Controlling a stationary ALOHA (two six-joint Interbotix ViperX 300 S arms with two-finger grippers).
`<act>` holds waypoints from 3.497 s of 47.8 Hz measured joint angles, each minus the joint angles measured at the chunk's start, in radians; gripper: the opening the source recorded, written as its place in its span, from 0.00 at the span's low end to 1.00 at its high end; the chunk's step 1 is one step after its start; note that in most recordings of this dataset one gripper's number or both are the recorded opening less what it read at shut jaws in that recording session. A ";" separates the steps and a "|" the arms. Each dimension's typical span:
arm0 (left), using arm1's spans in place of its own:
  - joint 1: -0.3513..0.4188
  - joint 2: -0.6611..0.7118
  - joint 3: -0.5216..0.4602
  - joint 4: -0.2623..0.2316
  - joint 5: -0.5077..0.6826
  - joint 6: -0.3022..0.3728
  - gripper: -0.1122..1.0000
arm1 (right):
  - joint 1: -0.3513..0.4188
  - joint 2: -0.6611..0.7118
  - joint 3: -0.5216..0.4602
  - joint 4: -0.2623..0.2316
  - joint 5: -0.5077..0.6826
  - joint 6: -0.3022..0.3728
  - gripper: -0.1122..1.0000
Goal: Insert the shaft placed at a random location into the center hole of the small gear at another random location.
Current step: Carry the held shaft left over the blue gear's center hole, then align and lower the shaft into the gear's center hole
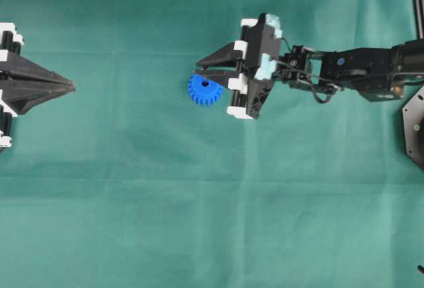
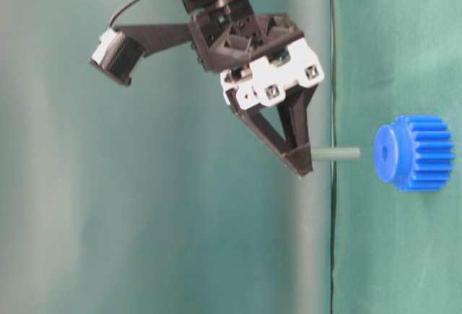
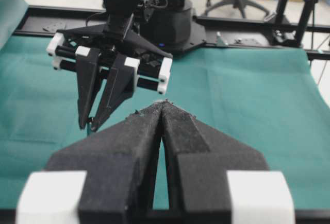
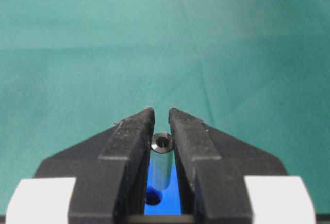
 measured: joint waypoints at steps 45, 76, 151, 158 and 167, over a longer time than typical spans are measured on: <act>0.000 0.000 0.000 -0.002 0.002 0.000 0.10 | 0.000 0.077 -0.008 0.006 -0.038 -0.005 0.23; 0.000 0.000 0.000 -0.002 0.011 0.000 0.10 | 0.005 -0.025 0.020 0.003 -0.037 -0.011 0.23; 0.000 0.000 0.000 -0.003 0.011 0.000 0.10 | 0.012 0.158 0.020 0.032 -0.110 -0.009 0.23; 0.000 0.000 0.000 -0.003 0.011 0.000 0.10 | 0.012 0.161 0.020 0.032 -0.110 -0.009 0.23; 0.000 0.000 0.000 -0.002 0.011 0.000 0.10 | 0.009 0.163 0.020 0.032 -0.110 -0.008 0.23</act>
